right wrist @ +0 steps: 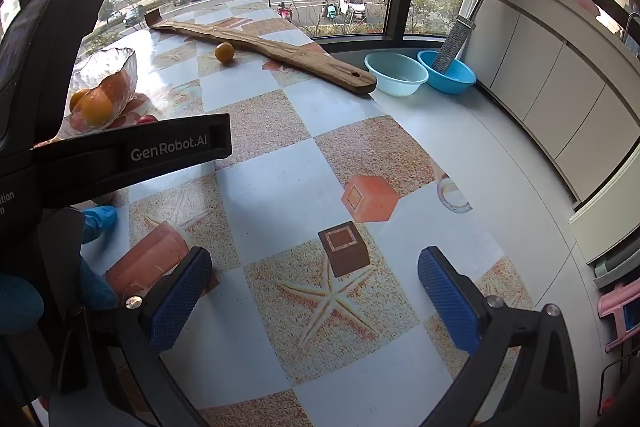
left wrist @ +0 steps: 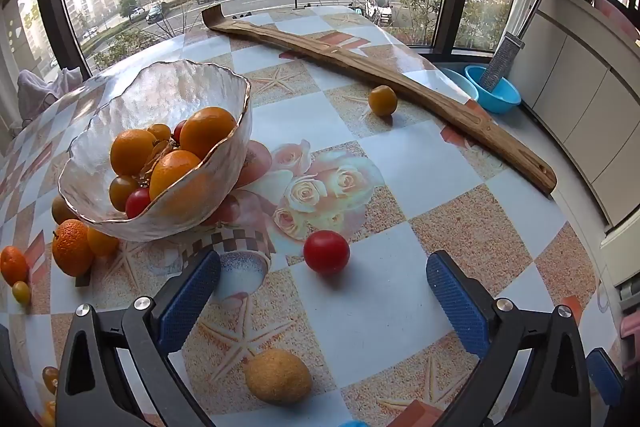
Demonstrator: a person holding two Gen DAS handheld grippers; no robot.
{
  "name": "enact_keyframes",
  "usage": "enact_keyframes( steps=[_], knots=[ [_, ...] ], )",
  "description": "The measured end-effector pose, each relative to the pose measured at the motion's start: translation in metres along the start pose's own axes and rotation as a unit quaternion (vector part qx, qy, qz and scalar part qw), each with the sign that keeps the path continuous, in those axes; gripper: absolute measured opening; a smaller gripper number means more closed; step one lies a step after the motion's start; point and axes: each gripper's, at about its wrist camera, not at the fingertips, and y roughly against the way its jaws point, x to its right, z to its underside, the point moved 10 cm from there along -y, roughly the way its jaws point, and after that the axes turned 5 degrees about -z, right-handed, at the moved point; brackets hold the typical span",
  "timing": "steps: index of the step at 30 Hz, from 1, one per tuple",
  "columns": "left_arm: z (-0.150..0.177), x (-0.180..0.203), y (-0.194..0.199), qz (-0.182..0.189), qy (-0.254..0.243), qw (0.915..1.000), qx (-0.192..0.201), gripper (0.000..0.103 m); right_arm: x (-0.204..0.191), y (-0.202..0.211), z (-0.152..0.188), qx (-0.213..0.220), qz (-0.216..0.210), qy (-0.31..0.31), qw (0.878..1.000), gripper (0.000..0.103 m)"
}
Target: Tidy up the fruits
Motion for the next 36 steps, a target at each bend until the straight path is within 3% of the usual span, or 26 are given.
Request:
enact_keyframes(
  steps=[2, 4, 8, 12, 18, 26, 36],
  knots=[
    [0.002, -0.001, 0.0, 0.006, -0.01, 0.9997, -0.022, 0.103, 0.0, -0.001, -0.001, -0.002, 0.001, 0.002, 1.0, 0.103],
    [0.005, -0.005, 0.007, 0.011, -0.014, 0.9987, -0.049, 0.103, -0.002, -0.002, -0.001, -0.031, -0.002, 0.012, 0.999, 0.103],
    [0.007, -0.033, 0.051, 0.017, -0.001, 0.9986, -0.05, 0.103, -0.004, -0.003, 0.008, -0.1, -0.006, 0.032, 0.994, 0.103],
    [0.019, -0.08, 0.099, 0.017, 0.018, 0.9977, -0.063, 0.103, -0.009, 0.023, 0.02, -0.133, -0.023, 0.032, 0.99, 0.103],
    [0.082, -0.143, 0.149, -0.004, 0.005, 0.9905, -0.138, 0.103, -0.048, 0.067, 0.039, -0.2, -0.093, 0.04, 0.974, 0.103],
    [0.135, -0.19, 0.202, -0.001, 0.015, 0.9832, -0.182, 0.103, -0.11, 0.108, 0.061, -0.286, -0.125, 0.096, 0.945, 0.103],
    [0.151, -0.218, 0.226, -0.016, 0.011, 0.9764, -0.215, 0.103, -0.146, 0.147, 0.06, -0.304, -0.127, 0.137, 0.934, 0.103]
  ],
)
